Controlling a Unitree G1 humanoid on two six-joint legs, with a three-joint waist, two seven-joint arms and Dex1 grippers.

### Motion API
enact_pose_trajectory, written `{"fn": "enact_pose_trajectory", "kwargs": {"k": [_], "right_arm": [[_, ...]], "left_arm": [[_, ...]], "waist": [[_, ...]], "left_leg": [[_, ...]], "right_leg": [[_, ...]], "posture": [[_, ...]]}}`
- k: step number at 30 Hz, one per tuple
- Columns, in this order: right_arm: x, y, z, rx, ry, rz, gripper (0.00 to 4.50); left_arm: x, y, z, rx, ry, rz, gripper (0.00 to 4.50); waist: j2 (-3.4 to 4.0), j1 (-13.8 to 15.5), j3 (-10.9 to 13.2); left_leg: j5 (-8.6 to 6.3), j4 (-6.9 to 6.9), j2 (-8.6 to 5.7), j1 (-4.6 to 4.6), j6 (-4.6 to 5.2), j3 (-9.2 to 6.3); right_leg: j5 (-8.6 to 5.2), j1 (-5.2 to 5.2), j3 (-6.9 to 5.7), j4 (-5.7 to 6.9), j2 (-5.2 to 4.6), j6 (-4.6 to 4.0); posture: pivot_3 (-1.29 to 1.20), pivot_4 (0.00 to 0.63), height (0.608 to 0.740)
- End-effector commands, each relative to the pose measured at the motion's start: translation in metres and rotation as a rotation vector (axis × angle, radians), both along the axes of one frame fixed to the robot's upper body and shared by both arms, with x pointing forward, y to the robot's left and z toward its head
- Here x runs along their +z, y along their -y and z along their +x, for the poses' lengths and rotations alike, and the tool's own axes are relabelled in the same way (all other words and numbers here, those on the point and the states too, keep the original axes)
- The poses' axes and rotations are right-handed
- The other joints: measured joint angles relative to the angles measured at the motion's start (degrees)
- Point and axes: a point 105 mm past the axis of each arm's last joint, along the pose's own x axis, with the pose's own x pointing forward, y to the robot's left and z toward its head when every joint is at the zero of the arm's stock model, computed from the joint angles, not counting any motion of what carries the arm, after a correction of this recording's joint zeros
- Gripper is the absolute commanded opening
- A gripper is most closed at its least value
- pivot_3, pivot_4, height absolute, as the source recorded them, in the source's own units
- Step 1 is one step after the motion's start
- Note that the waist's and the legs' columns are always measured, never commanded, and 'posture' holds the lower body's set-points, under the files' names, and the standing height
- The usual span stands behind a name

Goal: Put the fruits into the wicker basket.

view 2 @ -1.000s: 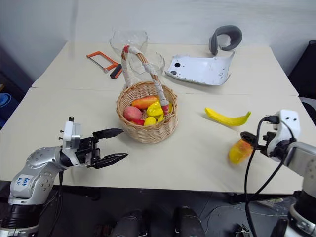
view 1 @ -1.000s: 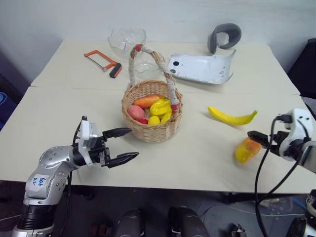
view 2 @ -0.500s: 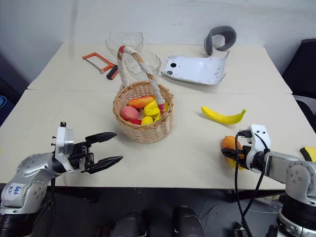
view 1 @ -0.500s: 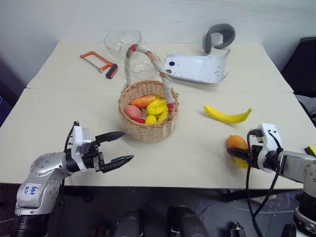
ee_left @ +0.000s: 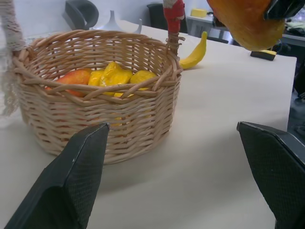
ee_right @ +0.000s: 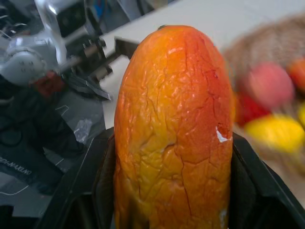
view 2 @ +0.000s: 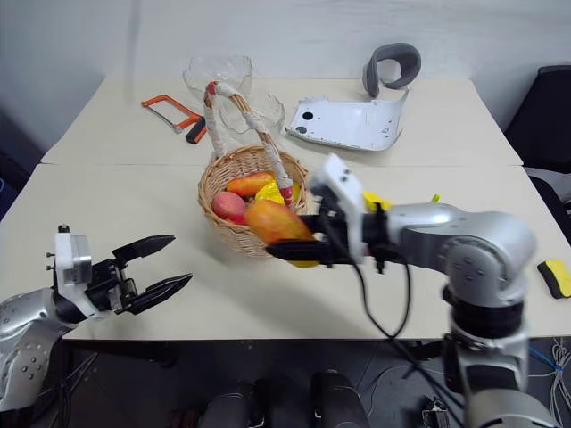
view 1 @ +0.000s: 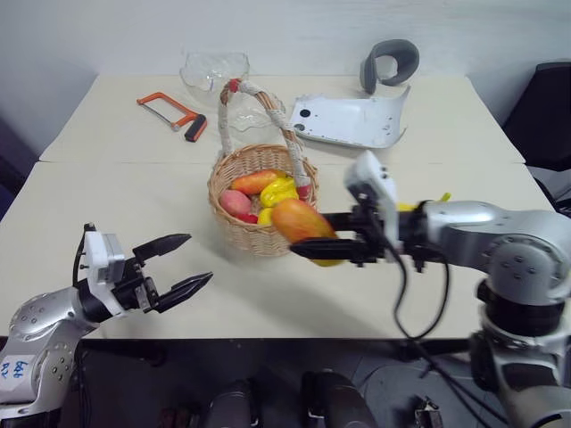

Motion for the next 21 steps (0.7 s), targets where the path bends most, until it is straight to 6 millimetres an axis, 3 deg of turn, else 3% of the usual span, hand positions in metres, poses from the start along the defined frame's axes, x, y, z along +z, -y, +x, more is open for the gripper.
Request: {"fn": "enact_pose_trajectory", "kwargs": {"k": [1, 4, 9, 12, 13, 17, 18, 21], "right_arm": [[0.013, -0.028, 0.014, -0.046, 0.100, 0.037, 2.30], [0.022, -0.040, 0.057, -0.304, 0.236, 0.033, 2.30], [0.025, -0.034, 0.085, -0.494, 0.412, -0.050, 2.30], [0.016, -0.034, 0.087, -0.484, 0.467, -0.116, 2.30], [0.013, -0.035, 0.086, -0.469, 0.460, -0.126, 3.01], [0.012, -0.040, 0.079, -0.407, 0.457, -0.097, 4.22], [0.013, -0.042, 0.072, -0.365, 0.443, -0.064, 4.46], [0.027, -0.042, 0.050, -0.229, 0.429, 0.085, 4.46]], "left_arm": [[0.011, -0.004, -0.008, 0.035, 0.036, -0.013, 4.50], [0.010, 0.000, -0.010, 0.047, 0.034, -0.023, 4.50], [0.009, 0.003, -0.011, 0.056, 0.032, -0.034, 4.50], [0.009, 0.004, -0.011, 0.057, 0.031, -0.036, 4.50], [0.010, 0.005, -0.010, 0.057, 0.032, -0.037, 4.50], [0.008, 0.003, -0.011, 0.056, 0.032, -0.039, 4.50], [0.008, 0.002, -0.011, 0.055, 0.031, -0.038, 4.50], [0.006, -0.001, -0.011, 0.051, 0.029, -0.038, 4.50]], "waist": [[-0.03, 0.15, -0.01], [-0.04, 0.04, -0.02], [-0.10, 0.01, -0.06], [-0.10, -0.15, -0.06], [-0.10, -0.33, -0.06], [-0.09, -0.99, -0.06], [-0.09, -1.08, -0.06], [-0.09, -1.20, -0.05]], "left_leg": [[0.00, 0.00, -0.01, -0.03, 0.00, -0.02], [0.00, 0.05, -0.07, -0.02, 0.02, -0.02], [0.02, 0.07, -0.11, -0.06, -0.01, -0.03], [0.02, 0.02, -0.10, -0.07, -0.04, -0.01], [0.01, 0.01, -0.09, -0.07, -0.04, -0.01], [0.00, -0.03, -0.05, -0.05, -0.02, 0.00], [0.00, -0.03, -0.05, -0.05, -0.01, -0.01], [0.00, -0.04, -0.05, -0.05, 0.00, -0.02]], "right_leg": [[0.00, -0.02, -0.01, 0.00, -0.01, 0.00], [0.00, -0.02, 0.00, 0.05, -0.09, -0.01], [0.01, -0.04, -0.02, 0.06, -0.13, -0.02], [0.01, -0.07, -0.02, 0.03, -0.12, -0.02], [0.01, -0.08, -0.02, 0.03, -0.12, -0.02], [0.00, -0.09, -0.03, 0.06, -0.07, -0.03], [0.00, -0.09, -0.03, 0.06, -0.07, -0.03], [0.00, -0.07, -0.04, 0.05, -0.07, -0.02]], "posture": [[0.00, 0.150, 0.740], [0.00, 0.150, 0.740], [0.00, 0.150, 0.740], [0.00, 0.150, 0.740], [0.00, 0.150, 0.740], [0.00, 0.150, 0.740], [0.00, 0.150, 0.740], [0.00, 0.150, 0.740]]}}
